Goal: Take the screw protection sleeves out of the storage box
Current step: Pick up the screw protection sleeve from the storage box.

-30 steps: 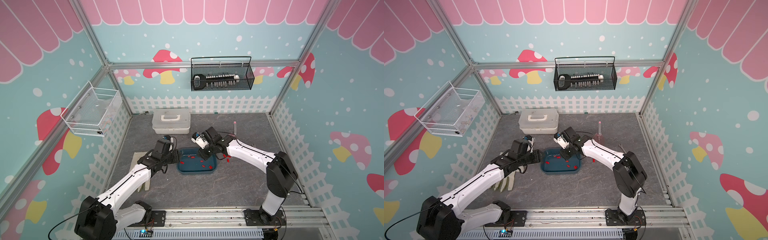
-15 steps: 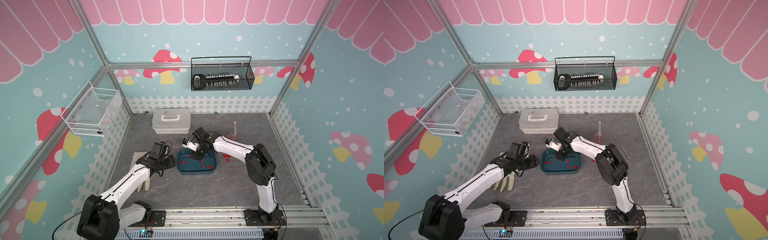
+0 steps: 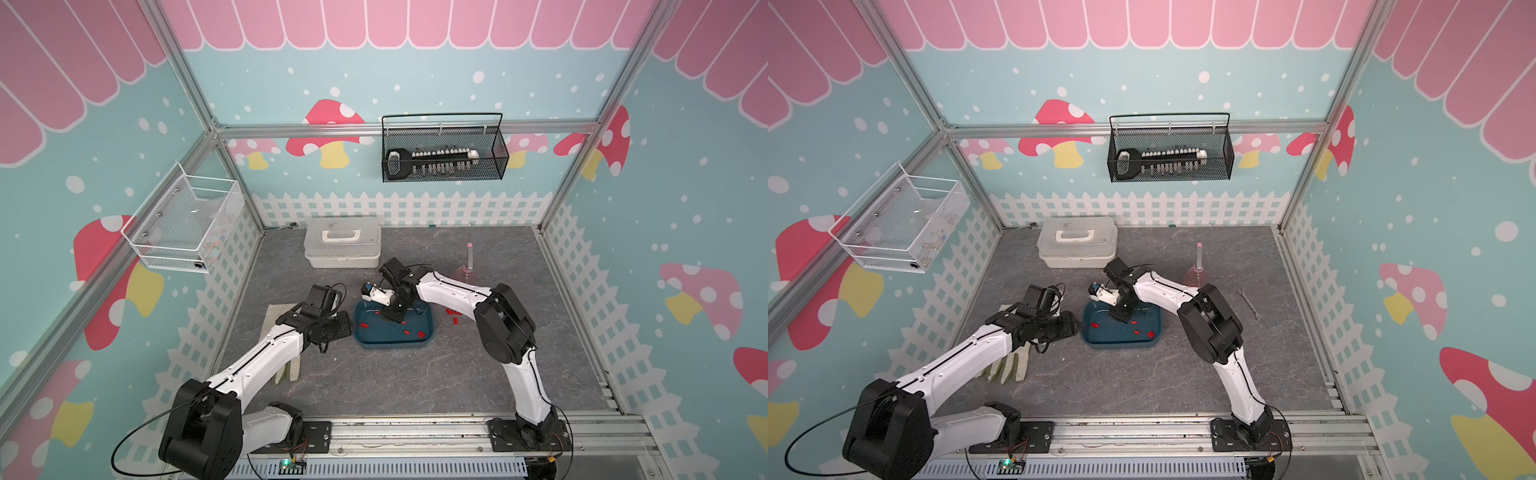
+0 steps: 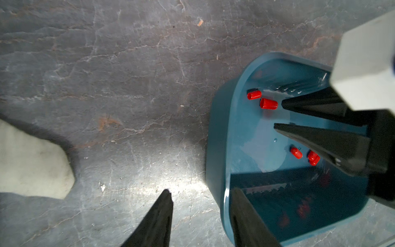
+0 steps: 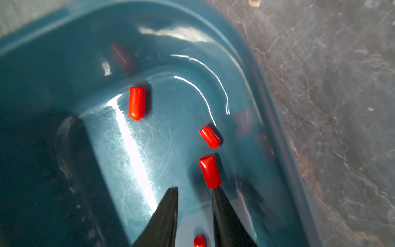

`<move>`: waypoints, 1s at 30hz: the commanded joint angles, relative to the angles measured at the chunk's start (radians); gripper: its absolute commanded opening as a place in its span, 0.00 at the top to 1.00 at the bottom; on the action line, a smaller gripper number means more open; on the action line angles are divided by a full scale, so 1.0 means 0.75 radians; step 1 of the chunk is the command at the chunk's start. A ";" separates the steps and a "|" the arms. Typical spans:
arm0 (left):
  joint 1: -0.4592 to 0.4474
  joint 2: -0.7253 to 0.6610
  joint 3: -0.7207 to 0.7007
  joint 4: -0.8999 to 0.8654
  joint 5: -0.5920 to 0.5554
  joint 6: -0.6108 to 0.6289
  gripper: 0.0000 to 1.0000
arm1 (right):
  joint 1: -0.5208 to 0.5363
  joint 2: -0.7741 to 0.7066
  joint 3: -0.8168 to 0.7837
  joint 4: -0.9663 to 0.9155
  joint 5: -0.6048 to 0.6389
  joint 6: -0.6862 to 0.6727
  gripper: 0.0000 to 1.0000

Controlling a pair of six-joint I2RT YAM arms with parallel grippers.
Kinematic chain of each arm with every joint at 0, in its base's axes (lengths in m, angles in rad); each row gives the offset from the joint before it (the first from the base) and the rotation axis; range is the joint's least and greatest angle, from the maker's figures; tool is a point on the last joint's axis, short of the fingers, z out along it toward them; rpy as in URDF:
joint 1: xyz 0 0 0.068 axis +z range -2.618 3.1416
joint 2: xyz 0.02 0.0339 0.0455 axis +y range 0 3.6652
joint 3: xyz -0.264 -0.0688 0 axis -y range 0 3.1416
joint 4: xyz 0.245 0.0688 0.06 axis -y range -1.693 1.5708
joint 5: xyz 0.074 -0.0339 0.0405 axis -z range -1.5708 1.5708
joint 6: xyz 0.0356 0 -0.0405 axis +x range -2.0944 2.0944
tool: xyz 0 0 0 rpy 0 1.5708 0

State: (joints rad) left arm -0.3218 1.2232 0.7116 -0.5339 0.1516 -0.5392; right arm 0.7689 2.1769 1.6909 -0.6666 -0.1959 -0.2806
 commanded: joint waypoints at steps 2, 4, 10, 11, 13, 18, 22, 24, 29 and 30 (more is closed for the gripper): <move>0.006 0.007 0.008 0.006 0.016 -0.001 0.53 | 0.014 0.038 0.047 -0.036 0.035 -0.026 0.68; 0.006 0.005 0.005 0.007 0.020 -0.001 0.53 | 0.014 0.046 0.052 -0.035 0.042 -0.025 0.68; 0.007 0.011 0.007 0.014 0.027 0.003 0.53 | 0.014 0.073 0.075 -0.034 0.061 -0.031 0.66; 0.007 0.011 0.006 0.013 0.027 0.003 0.53 | 0.014 0.077 0.080 -0.034 0.061 -0.029 0.66; 0.006 0.010 0.005 0.016 0.029 0.003 0.53 | 0.014 0.087 0.086 -0.037 0.058 -0.028 0.66; 0.006 0.009 0.004 0.018 0.029 0.003 0.53 | 0.016 0.101 0.088 -0.038 0.055 -0.027 0.70; 0.006 0.007 0.004 0.018 0.029 0.003 0.53 | 0.016 0.106 0.089 -0.045 0.051 -0.026 0.73; 0.006 0.005 0.001 0.018 0.029 0.003 0.53 | 0.016 0.110 0.087 -0.046 0.049 -0.023 0.74; 0.006 0.001 0.000 0.018 0.027 0.003 0.53 | 0.016 0.114 0.082 -0.045 0.030 -0.016 0.79; 0.006 -0.001 0.000 0.019 0.025 0.003 0.53 | 0.016 0.115 0.084 -0.046 0.026 -0.013 0.81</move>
State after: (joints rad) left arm -0.3218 1.2270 0.7116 -0.5282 0.1616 -0.5388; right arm 0.7734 2.2360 1.7374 -0.6758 -0.1593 -0.2955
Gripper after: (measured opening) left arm 0.472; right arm 0.199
